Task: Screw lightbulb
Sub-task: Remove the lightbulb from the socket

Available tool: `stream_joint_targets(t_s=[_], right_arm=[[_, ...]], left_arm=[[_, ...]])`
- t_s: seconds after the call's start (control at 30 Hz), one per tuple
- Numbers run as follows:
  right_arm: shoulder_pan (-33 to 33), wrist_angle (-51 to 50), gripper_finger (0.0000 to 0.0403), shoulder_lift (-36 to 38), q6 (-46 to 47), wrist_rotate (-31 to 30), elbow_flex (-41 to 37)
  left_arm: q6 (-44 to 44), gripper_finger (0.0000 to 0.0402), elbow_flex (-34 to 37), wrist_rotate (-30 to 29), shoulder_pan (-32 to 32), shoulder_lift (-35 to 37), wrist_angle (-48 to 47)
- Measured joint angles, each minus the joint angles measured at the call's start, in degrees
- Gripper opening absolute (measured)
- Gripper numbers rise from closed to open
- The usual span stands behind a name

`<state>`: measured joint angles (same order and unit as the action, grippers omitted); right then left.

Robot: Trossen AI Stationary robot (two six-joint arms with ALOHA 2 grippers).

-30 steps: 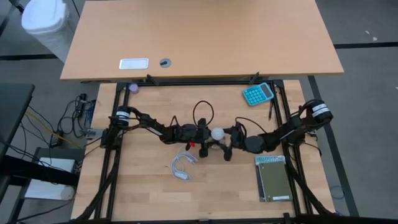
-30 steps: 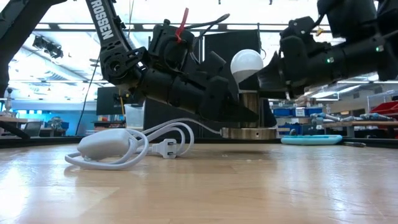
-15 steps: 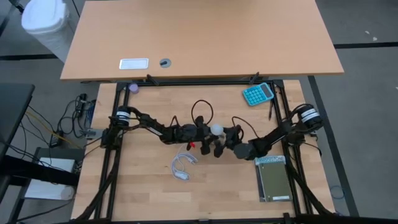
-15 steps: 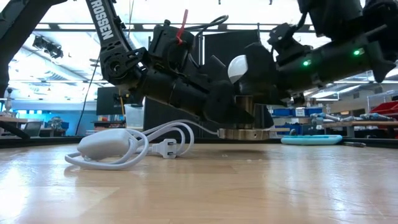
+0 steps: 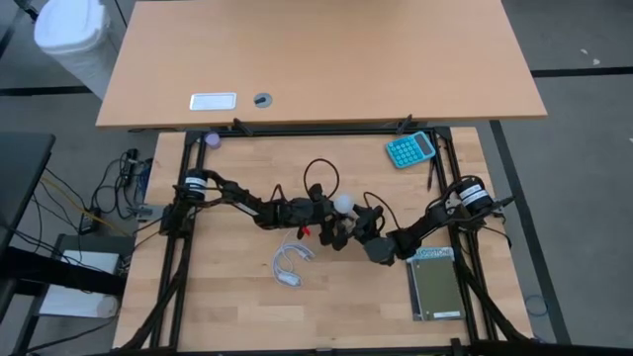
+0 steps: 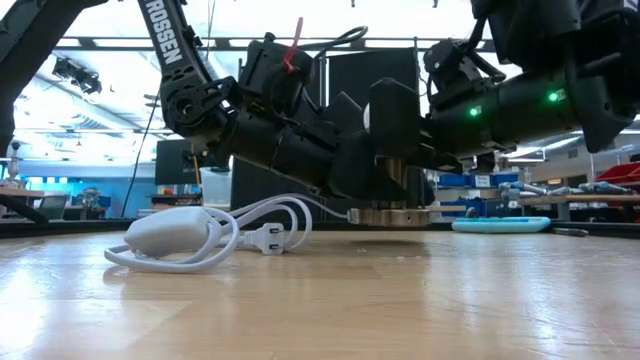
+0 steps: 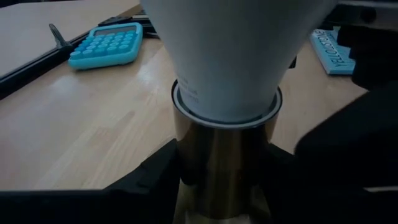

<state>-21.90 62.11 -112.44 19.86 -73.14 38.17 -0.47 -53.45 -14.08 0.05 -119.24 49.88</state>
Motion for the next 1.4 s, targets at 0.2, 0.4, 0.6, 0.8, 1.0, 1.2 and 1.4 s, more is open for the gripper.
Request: stream_joint_targets(t_s=[0.2, 0.4, 0.6, 0.8, 1.0, 1.2, 1.4], right_arm=[[-0.1, 0.8, 0.0307, 0.0, -0.2, 0.2, 0.0], [-1.0, 2.1, 0.0307, 2.1, -4.9, 1.7, -2.6], [0.4, 4.0, 0.0307, 2.9, -0.6, 4.9, -5.2], [1.8, 4.8, 0.0307, 2.9, -0.4, 6.8, -5.2], [2.7, 4.8, 0.0307, 2.9, 0.1, 6.9, -5.2], [4.0, 4.3, 0.0300, 2.9, 1.6, 8.9, -5.2], [4.6, 4.2, 0.0249, 2.9, 1.4, 10.4, -5.2]], left_arm=[[1.0, 0.0195, 0.0, -0.6, 0.0, 0.0, 0.0], [1.6, 0.0195, 0.0, -0.5, -0.1, 0.0, -0.2], [2.8, 0.0195, 0.0, -0.7, -0.1, 0.0, -0.1], [3.2, 0.0195, 0.0, -0.6, -0.2, 0.0, -0.1], [3.2, 0.0195, 0.0, -0.5, -0.2, 0.0, -0.1], [3.2, 0.0195, 0.0, -0.4, -0.2, 0.0, -0.1], [3.3, 0.0195, 0.0, -0.4, -0.2, 0.0, -0.1]])
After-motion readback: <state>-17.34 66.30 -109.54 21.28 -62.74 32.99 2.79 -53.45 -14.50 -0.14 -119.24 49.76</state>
